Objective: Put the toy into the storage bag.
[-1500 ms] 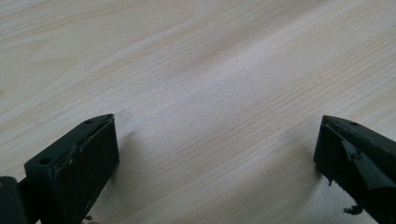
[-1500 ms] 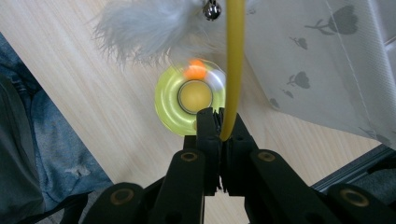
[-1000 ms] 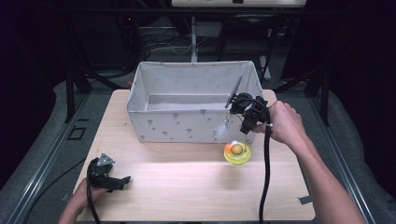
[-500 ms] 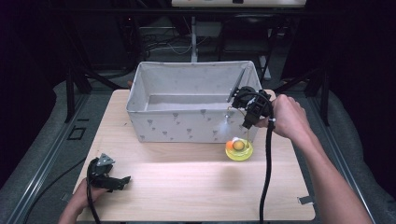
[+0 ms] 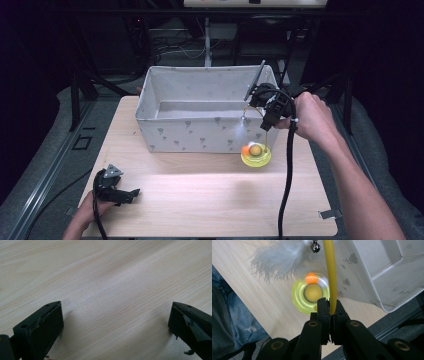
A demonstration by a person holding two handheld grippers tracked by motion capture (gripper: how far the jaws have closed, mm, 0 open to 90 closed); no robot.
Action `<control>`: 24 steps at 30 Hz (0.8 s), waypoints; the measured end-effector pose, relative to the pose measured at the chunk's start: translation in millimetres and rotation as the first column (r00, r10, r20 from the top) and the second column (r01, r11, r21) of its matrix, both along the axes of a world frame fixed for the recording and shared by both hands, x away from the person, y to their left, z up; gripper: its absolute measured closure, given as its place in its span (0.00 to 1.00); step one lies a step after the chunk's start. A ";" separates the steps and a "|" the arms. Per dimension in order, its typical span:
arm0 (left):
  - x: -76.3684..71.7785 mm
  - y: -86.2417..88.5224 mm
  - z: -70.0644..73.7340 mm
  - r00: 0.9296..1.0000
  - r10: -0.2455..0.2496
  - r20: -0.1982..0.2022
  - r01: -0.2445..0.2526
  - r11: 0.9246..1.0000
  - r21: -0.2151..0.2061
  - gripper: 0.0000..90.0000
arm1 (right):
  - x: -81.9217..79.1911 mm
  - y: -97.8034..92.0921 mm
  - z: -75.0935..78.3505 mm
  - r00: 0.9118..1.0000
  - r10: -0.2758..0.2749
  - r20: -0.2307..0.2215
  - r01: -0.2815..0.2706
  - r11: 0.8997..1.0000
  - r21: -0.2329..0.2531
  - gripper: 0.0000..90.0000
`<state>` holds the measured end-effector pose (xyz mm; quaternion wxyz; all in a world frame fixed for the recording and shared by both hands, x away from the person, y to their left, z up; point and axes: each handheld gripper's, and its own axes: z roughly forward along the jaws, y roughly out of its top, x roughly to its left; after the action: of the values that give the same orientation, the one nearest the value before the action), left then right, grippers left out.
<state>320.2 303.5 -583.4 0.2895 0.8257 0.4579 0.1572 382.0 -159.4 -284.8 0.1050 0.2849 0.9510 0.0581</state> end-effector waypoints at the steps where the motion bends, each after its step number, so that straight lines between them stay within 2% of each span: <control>1: 0.0 0.0 0.0 1.000 0.000 0.000 0.000 1.000 0.000 0.00 | -0.2 0.3 1.8 1.000 -0.002 0.001 0.002 1.000 -0.001 0.98; 15: 0.1 0.0 0.2 1.000 -0.002 -0.001 0.002 1.000 0.002 0.00 | -1.2 0.8 22.1 1.000 0.000 0.024 0.000 1.000 -0.011 0.98; 24: 0.1 -0.1 0.0 1.000 -0.001 0.001 0.001 1.000 0.000 0.00 | 1.3 2.0 28.5 1.000 0.000 0.021 0.001 1.000 -0.015 0.97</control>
<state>320.3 303.4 -583.4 0.2897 0.8260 0.4571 0.1577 383.3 -157.4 -256.4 0.1172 0.2838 0.9502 0.0539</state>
